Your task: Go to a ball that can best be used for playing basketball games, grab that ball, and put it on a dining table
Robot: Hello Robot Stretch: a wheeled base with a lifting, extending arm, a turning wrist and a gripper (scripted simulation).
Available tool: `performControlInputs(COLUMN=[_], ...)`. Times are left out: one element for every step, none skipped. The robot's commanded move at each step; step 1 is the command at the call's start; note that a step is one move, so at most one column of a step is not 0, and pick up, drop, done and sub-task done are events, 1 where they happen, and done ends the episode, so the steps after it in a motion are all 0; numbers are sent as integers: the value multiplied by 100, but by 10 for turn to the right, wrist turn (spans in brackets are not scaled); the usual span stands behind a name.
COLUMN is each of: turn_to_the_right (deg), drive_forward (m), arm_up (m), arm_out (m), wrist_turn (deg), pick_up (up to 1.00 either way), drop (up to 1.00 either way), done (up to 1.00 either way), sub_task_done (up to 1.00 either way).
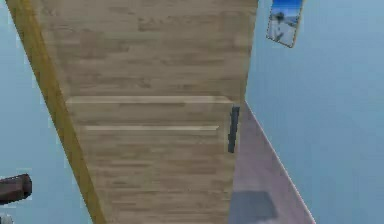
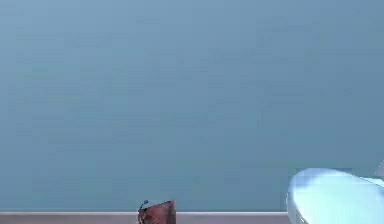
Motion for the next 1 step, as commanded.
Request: performControlInputs(turn_to_the_right=[330], drive_forward=[0], arm_up=[0], arm_out=[0], wrist_turn=[0], pick_up=[0], drop=[0], done=[0], sub_task_done=[0])
